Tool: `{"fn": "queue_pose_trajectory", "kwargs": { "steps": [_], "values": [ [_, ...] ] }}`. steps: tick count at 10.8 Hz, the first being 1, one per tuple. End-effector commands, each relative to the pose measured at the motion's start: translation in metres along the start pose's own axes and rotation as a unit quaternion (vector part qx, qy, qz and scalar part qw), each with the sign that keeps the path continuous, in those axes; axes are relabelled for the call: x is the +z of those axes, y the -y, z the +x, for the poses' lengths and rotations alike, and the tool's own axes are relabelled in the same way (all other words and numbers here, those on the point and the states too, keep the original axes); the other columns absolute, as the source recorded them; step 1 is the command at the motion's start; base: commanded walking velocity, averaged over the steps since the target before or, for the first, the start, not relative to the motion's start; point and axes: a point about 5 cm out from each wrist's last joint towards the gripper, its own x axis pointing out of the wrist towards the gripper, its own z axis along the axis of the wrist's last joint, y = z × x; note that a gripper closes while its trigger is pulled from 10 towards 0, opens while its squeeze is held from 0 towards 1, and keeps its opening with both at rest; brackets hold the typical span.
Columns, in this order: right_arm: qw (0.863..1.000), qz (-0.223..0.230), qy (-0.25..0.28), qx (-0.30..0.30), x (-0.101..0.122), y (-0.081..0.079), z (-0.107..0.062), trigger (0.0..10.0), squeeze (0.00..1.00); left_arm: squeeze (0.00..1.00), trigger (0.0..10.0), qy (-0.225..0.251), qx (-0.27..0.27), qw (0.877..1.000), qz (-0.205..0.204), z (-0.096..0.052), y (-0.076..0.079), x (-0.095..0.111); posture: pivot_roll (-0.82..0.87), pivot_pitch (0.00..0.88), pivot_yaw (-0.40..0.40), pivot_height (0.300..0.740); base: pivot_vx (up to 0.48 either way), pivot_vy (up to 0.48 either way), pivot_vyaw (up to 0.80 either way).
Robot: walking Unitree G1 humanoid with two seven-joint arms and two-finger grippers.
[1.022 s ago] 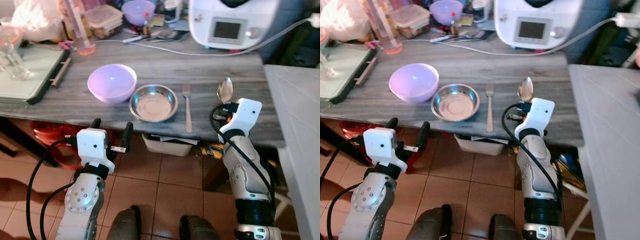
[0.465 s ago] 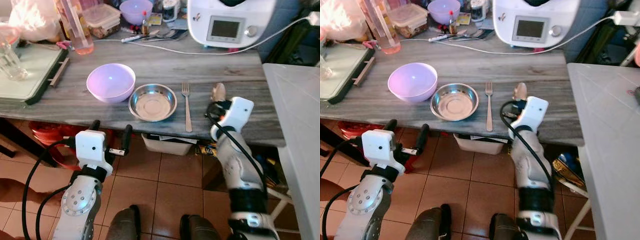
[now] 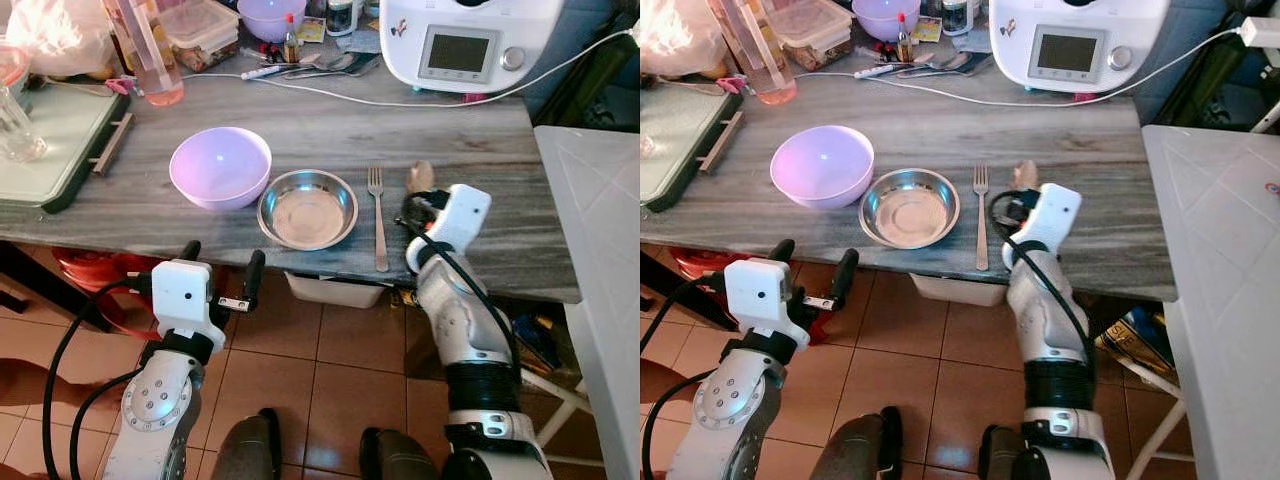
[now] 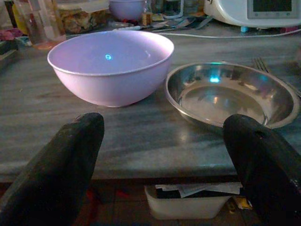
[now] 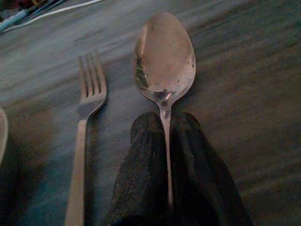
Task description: Setting the table
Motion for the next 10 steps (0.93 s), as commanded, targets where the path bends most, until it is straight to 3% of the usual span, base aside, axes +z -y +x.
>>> {"fn": "queue_pose_trajectory", "kwargs": {
  "steps": [1,10],
  "values": [
    [1.0,0.003,-0.022,0.005,-0.0077,-0.0046,0.0004,10.0,0.0,0.0,10.0,0.0,-0.006,1.0,0.003,-0.0009,0.0005,0.002,0.11,0.181,0.042,0.74,0.0,0.0,0.0],
    [1.0,-0.015,-0.023,0.004,-0.0086,-0.0043,0.0048,10.0,0.0,0.0,10.0,0.0,-0.006,1.0,0.004,-0.0009,0.0001,0.0029,0.11,0.187,0.044,0.74,0.0,0.0,0.0]
  ]
}}
